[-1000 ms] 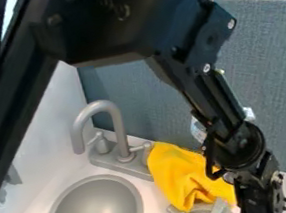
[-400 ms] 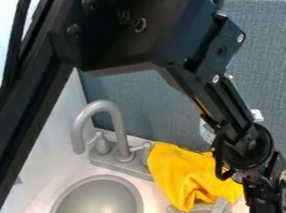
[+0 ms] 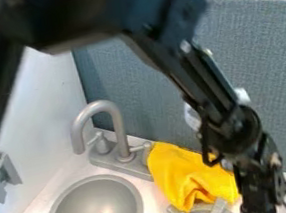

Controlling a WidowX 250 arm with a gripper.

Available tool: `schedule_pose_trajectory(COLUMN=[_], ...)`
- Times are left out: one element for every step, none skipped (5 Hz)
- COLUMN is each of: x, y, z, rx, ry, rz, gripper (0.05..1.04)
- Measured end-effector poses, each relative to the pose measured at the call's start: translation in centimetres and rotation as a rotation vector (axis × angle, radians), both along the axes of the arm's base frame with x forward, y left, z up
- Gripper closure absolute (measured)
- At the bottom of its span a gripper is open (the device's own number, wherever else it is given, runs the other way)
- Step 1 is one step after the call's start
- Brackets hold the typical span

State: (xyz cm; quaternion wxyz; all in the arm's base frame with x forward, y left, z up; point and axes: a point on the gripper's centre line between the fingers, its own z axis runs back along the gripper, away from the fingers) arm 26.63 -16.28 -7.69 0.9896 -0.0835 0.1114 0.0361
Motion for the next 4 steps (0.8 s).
schedule_pose_trajectory(x=[0.2, -0.6, -1.4, -2.0], y=[0.1, 0.2, 0.1, -0.2], z=[3.4, 6.6, 10.5, 11.3], rx=[-0.025, -0.053, 0.045, 0.084], ry=[-0.057, -0.093, -0.191, -0.22], rz=[0.045, 0.061, -0.011, -0.096], gripper=[0.093, 0.093, 0.093, 0.093])
